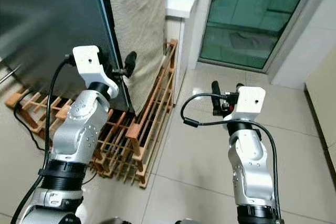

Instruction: Restocking fridge

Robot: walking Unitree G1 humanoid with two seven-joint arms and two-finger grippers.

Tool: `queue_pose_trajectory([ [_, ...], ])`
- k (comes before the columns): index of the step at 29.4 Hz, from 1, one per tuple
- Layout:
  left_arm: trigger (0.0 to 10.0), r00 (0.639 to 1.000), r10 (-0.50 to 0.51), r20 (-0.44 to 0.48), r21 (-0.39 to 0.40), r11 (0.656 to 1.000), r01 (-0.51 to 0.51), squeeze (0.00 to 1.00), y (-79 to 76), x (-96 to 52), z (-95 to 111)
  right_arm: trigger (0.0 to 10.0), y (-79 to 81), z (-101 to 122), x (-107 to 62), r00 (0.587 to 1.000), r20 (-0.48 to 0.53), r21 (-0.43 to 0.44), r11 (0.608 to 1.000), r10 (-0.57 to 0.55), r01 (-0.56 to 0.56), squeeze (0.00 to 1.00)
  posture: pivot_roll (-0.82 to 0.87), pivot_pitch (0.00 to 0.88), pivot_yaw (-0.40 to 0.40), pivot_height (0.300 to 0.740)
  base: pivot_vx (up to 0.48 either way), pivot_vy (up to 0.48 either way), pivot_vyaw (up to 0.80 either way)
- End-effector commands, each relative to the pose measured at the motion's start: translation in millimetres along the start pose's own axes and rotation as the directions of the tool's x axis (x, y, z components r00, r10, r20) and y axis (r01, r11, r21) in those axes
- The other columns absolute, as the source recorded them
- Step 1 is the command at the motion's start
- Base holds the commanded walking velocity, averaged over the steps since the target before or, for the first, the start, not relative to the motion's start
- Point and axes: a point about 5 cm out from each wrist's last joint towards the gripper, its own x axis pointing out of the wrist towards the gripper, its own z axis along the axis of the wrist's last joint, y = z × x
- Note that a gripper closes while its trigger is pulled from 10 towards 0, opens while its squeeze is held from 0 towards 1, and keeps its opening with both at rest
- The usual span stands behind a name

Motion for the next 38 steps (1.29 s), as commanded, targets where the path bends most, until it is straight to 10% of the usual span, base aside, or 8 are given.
queue_pose_trajectory([
  [1,10.0,1.000,-0.021,0.016,-0.008,1.000,0.021,0.00,-6.9,4.6,4.5,10.0,-0.8,0.2,0.5,1.000,-0.001,-0.007,1.000,0.000,0.000,0.00,-0.16,0.009,0.007,0.740,0.000,0.000,0.00],
  [24,10.0,0.987,-0.154,-0.046,-0.062,0.987,0.151,0.00,-21.6,-7.1,3.0,10.0,-3.0,-4.0,0.5,1.000,-0.018,-0.028,1.000,0.002,-0.003,0.00,-0.16,0.000,0.000,0.740,0.000,0.000,0.00],
  [38,10.0,0.984,-0.171,-0.053,-0.078,0.983,0.167,0.00,-33.7,11.9,0.0,10.0,-3.4,-3.6,2.7,1.000,-0.013,-0.033,0.999,0.002,-0.002,0.00,-0.18,0.000,0.003,0.740,0.000,0.000,0.00],
])
